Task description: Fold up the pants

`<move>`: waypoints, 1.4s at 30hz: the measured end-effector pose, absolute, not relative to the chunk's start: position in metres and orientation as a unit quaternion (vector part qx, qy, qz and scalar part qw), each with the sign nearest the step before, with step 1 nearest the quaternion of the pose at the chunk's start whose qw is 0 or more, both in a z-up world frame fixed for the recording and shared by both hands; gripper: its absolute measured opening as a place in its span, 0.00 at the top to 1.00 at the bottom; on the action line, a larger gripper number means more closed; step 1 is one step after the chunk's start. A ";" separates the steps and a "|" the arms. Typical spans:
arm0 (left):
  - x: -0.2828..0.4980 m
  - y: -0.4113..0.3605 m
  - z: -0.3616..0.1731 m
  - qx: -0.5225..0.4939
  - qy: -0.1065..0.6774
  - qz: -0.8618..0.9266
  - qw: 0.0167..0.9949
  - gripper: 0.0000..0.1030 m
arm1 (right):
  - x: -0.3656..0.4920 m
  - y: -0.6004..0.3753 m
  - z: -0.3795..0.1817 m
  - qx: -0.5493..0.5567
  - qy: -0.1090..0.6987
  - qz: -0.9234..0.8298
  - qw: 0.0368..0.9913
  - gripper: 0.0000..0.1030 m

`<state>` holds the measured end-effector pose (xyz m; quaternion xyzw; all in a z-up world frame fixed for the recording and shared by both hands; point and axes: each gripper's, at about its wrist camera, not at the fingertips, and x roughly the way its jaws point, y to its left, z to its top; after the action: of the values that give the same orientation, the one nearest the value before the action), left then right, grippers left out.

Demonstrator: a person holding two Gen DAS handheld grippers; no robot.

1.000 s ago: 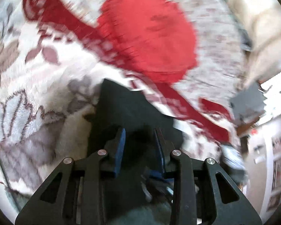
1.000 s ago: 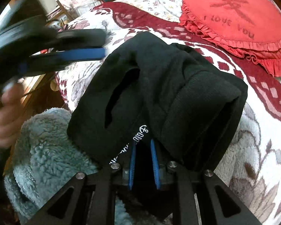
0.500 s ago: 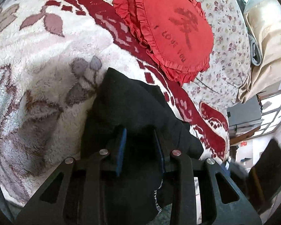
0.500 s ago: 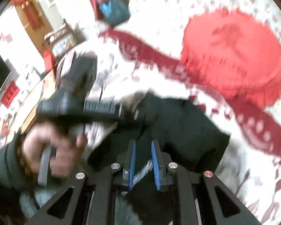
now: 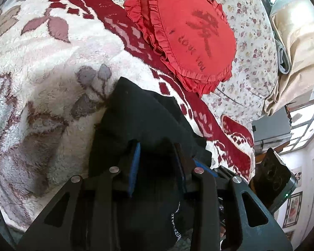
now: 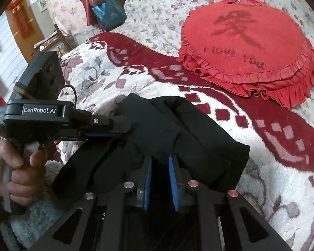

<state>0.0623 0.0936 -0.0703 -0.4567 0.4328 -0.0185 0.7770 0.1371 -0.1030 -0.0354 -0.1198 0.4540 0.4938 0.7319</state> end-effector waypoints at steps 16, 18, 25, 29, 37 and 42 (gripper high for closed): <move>0.061 0.096 -0.071 -0.462 0.423 -0.018 0.780 0.69 | 0.137 -0.063 -0.041 -0.224 0.421 0.442 0.760 0.83; 0.061 0.096 -0.071 -0.463 0.423 -0.018 0.779 0.69 | 0.138 -0.064 -0.035 -0.219 0.430 0.438 0.759 0.83; 0.061 0.096 -0.070 -0.462 0.422 -0.017 0.780 0.69 | 0.136 -0.101 -0.010 -0.197 0.419 0.436 0.771 0.82; 0.061 0.094 -0.068 -0.450 0.424 -0.017 0.785 0.69 | 0.146 -0.117 -0.042 -0.165 0.446 0.444 0.760 0.81; 0.060 0.095 -0.069 -0.456 0.420 -0.015 0.784 0.67 | 0.100 -0.114 0.012 -0.160 0.416 0.486 0.751 0.81; 0.060 0.094 -0.069 -0.457 0.420 -0.019 0.784 0.65 | 0.060 -0.105 -0.037 -0.265 0.479 0.485 0.682 0.79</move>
<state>0.0603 0.0940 -0.0689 -0.4571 0.4204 -0.0190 0.7836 0.0603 -0.1045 -0.0369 -0.2652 0.4788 0.4852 0.6819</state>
